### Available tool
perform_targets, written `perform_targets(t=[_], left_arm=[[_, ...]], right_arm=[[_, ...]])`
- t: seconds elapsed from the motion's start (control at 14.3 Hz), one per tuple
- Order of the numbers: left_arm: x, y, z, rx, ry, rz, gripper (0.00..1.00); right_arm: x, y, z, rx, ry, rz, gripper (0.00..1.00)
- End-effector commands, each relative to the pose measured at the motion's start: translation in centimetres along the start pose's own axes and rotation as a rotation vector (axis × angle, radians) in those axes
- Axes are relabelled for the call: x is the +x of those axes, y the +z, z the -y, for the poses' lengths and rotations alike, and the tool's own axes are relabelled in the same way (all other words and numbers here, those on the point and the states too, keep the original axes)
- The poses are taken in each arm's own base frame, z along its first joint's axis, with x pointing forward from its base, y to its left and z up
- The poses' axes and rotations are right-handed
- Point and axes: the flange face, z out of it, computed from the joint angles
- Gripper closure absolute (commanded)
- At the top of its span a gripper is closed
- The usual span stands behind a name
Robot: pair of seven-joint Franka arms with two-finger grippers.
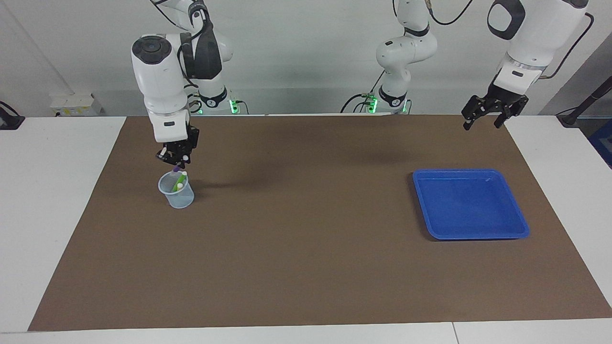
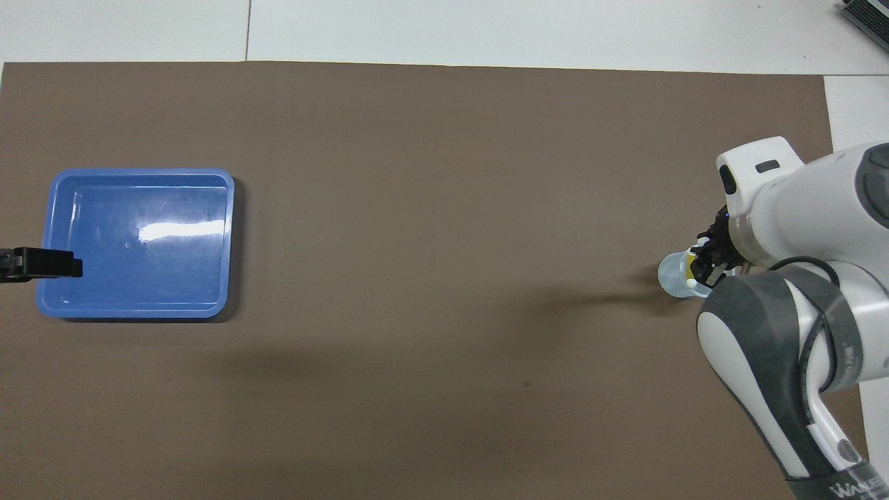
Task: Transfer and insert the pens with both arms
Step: 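Insert the purple pen into the white cup with the right gripper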
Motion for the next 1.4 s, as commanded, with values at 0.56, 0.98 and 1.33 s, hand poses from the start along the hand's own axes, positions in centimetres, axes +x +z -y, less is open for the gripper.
perform_targets(t=[0.56,0.98,1.33], left_arm=[[1.9,-1.1,-2.0,-0.009,0.072,-0.042,0.0],[4.8,-1.4,-4.1,-0.027,0.113,-0.011,0.0],[7.3,-1.5,-4.6,-0.003,0.127,0.01,0.0]], right_arm=[[-2.0,3.2,0.7,0.005,0.044,-0.081,0.68],[-2.5,3.1,0.6,0.024,0.046,-0.072,0.0],[-2.4,1.4,0.8,0.082,0.121,-0.039,0.0]])
